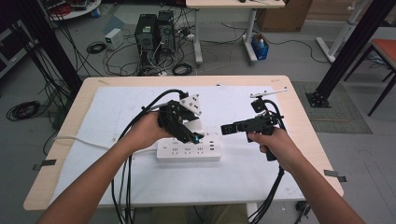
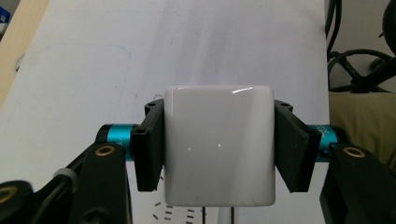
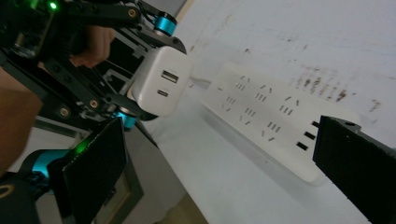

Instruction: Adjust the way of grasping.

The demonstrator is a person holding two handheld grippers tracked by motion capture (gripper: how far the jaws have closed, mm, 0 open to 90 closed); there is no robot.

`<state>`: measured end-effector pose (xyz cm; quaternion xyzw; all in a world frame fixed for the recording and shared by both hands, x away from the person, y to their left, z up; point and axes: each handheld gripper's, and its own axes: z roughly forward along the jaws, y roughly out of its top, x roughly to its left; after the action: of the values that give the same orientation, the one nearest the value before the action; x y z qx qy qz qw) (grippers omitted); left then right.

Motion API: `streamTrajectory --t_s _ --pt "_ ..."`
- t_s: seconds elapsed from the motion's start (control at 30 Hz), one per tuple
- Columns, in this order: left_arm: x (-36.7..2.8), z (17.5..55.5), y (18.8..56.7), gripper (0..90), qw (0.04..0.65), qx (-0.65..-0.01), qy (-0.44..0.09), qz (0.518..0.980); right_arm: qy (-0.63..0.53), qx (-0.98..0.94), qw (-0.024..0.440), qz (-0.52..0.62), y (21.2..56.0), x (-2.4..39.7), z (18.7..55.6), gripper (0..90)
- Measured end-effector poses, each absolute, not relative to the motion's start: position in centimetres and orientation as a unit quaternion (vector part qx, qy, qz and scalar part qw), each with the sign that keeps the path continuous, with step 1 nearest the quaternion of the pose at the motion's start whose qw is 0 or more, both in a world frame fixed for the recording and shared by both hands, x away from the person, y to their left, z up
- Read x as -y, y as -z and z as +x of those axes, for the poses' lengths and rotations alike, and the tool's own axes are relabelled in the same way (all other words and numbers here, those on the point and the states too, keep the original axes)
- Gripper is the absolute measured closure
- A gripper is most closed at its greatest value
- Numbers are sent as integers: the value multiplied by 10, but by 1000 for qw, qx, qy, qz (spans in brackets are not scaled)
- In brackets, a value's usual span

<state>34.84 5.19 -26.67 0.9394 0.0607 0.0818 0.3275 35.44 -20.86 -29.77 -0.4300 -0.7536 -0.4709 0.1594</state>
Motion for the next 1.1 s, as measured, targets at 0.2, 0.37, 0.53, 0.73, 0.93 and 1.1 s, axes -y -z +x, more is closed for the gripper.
streamTrajectory --t_s 0.2,0.37,0.53,0.73,0.93,1.1 --pt "-48 348 268 425 330 -50 -86 939 470 750 170 -433 300 204 356 25" --pt "-44 348 269 425 336 -45 -89 937 475 737 197 -439 303 199 359 25" --pt "-38 346 269 425 339 -34 -94 935 477 728 214 -443 306 192 363 25" --pt "-34 346 268 425 341 -29 -96 935 477 719 232 -450 310 187 366 41" --pt "-29 344 268 425 346 -23 -99 933 474 714 245 -453 313 182 369 53" --pt "-25 344 268 425 352 -15 -105 930 474 708 256 -457 314 180 370 71"
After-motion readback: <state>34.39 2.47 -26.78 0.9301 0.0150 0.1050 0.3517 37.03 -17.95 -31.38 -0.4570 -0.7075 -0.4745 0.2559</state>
